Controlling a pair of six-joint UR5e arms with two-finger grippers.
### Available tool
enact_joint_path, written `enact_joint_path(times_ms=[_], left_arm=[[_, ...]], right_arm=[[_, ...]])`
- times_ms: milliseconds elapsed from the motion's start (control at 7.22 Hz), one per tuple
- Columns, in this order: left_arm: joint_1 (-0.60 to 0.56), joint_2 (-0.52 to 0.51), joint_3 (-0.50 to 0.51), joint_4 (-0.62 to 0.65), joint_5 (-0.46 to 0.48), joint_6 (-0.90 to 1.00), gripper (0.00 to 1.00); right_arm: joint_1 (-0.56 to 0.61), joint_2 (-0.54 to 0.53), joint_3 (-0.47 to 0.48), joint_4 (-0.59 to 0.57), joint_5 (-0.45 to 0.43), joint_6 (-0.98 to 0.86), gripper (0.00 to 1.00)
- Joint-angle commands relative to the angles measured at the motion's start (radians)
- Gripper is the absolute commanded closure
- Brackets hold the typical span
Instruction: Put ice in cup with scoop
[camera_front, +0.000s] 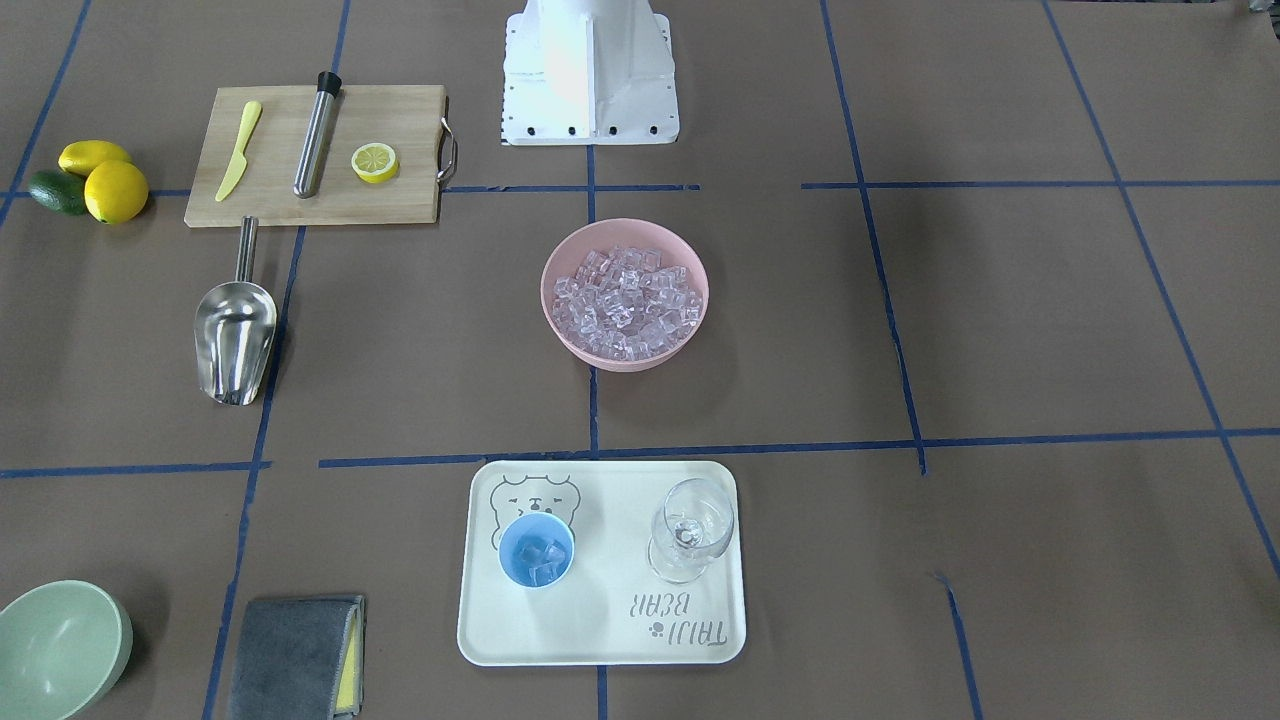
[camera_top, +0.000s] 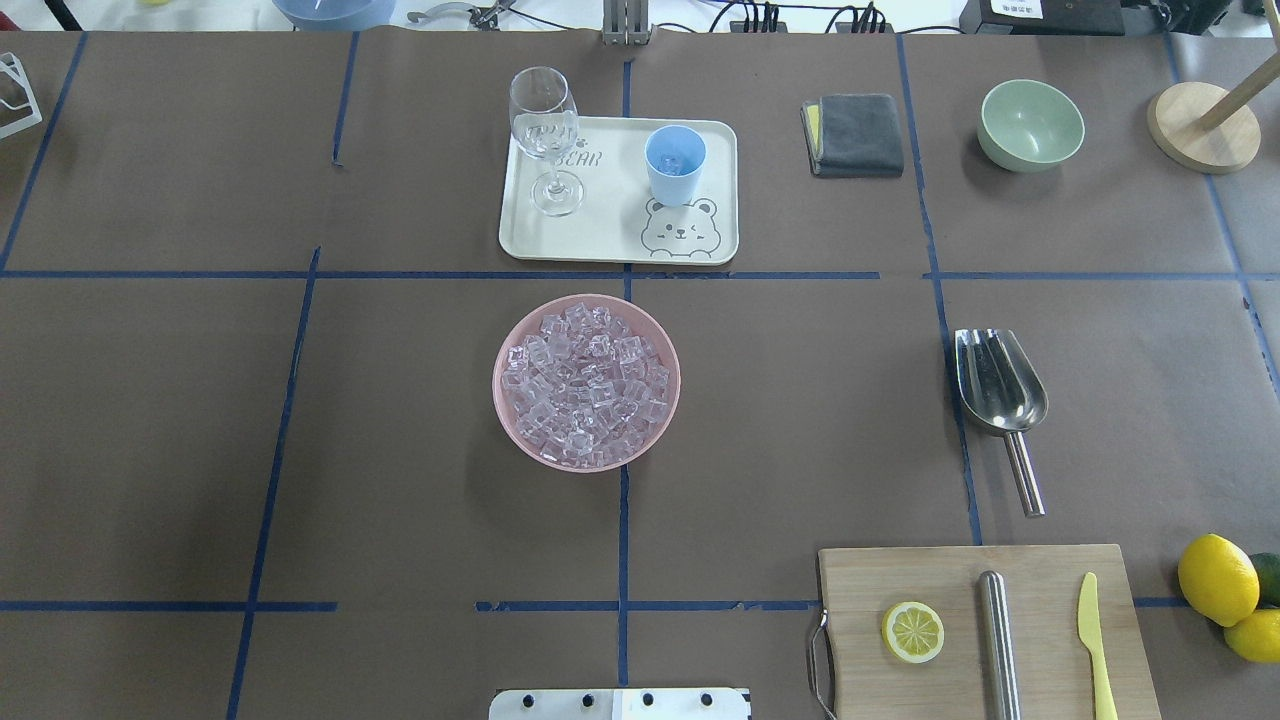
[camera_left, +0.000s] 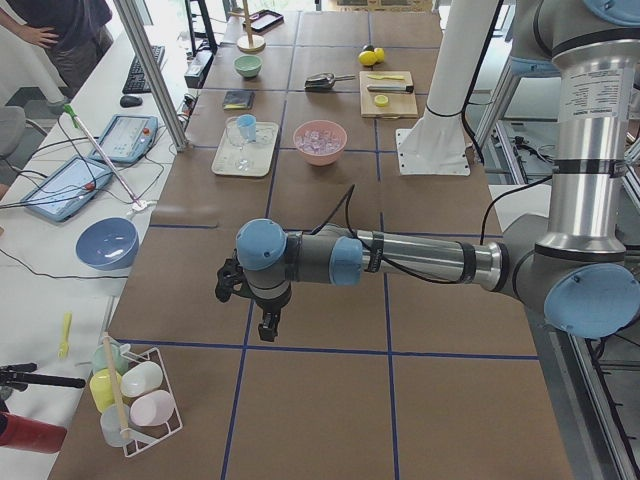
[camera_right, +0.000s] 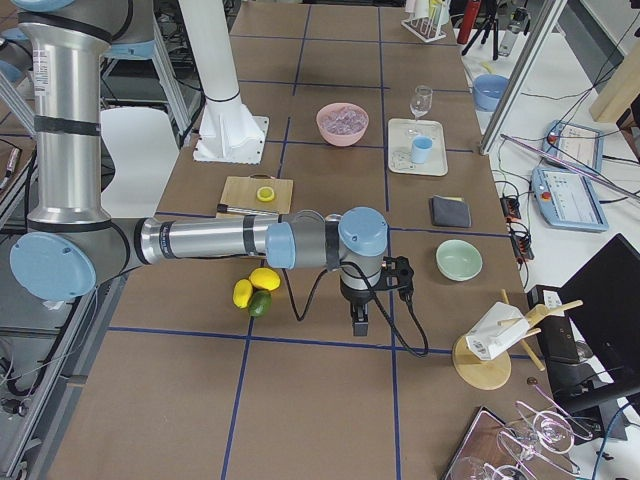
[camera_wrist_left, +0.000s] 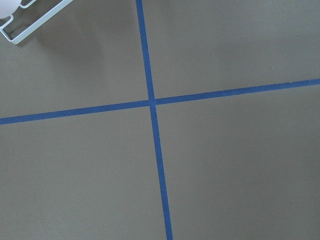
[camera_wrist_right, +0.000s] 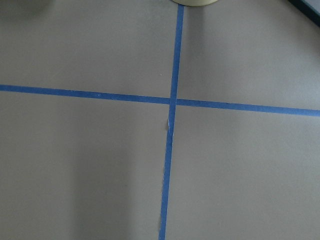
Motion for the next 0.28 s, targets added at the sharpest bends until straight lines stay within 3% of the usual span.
enact_joint_path(times_ms=[0,138], left_arm=[[0.001,0.003,-0.006,0.001,0.001,0.0,0.0],[0.0,0.004,-0.008,0.001,0.002,0.0,0.0]], right_arm=[[0.0,-0.002,0.0,0.0,0.0,0.0,0.0],[0.0,-0.002,-0.002,0.0,-0.001,0.0,0.0]])
